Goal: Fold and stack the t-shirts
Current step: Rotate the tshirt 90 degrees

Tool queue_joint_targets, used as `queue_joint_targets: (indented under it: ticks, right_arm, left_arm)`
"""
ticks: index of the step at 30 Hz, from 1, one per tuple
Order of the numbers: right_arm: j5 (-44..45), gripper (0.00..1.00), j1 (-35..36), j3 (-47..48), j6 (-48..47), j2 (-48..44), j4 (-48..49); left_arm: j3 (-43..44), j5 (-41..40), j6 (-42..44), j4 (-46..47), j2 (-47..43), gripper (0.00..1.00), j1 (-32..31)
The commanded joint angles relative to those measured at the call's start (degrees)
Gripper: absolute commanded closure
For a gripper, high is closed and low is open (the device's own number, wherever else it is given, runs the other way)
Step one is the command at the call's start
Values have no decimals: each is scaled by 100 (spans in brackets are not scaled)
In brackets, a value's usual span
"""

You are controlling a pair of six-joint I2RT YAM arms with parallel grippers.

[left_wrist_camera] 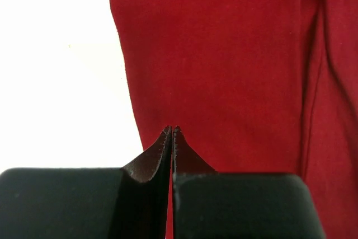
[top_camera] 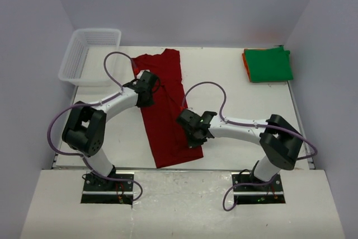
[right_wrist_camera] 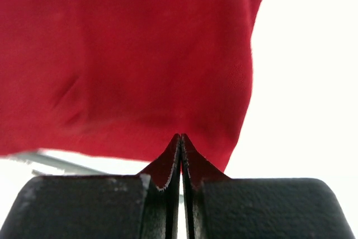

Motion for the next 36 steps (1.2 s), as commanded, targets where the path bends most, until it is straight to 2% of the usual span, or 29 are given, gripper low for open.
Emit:
queue_joint_targets:
  ticks: [1, 2, 6, 8, 9, 11, 12, 16, 20, 23, 29, 36]
  right_arm:
    - [301, 100, 192, 69, 110, -572, -312]
    - [345, 100, 201, 95, 154, -625, -391]
    - [626, 88, 201, -1, 400, -1020, -655]
    - [626, 84, 201, -255, 558, -1284, -612]
    - [583, 78, 201, -369, 585, -1389, -429]
    - [416, 71, 201, -791, 717, -1740, -209]
    - [311, 62, 201, -1071, 778, -1864, 10]
    - [214, 50, 175, -1591, 1015, -2286, 372]
    - [-102, 46, 139, -2084, 1200, -2506, 1012]
    - [-331, 39, 69, -2409, 1235, -2463, 1383]
    - [-437, 36, -168, -2708, 1253, -2304, 1884]
    - [-586, 36, -633, -3068, 1166, -2691, 2288]
  left_arm:
    - [245, -198, 56, -157, -173, 100, -166]
    - [245, -172, 56, -157, -191, 100, -271]
    - [97, -137, -32, -227, -314, 100, -439]
    - [-113, 134, -120, -218, -419, 100, -526]
    - [-202, 180, -216, -201, -585, 100, -562]
    - [-534, 372, -269, -148, -814, 100, -684]
    - [-659, 460, -339, -61, -1085, 100, -694]
    - [-1362, 961, -471, 317, -1956, 97, -711]
    - [-1889, 1593, -507, 581, -2756, 89, -720]
    - [-2039, 1744, -481, 556, -3011, 86, -782]
    - [-2285, 1780, -463, 433, -3249, 85, -826]
    - [-2532, 1718, -463, 362, -3434, 85, -843]
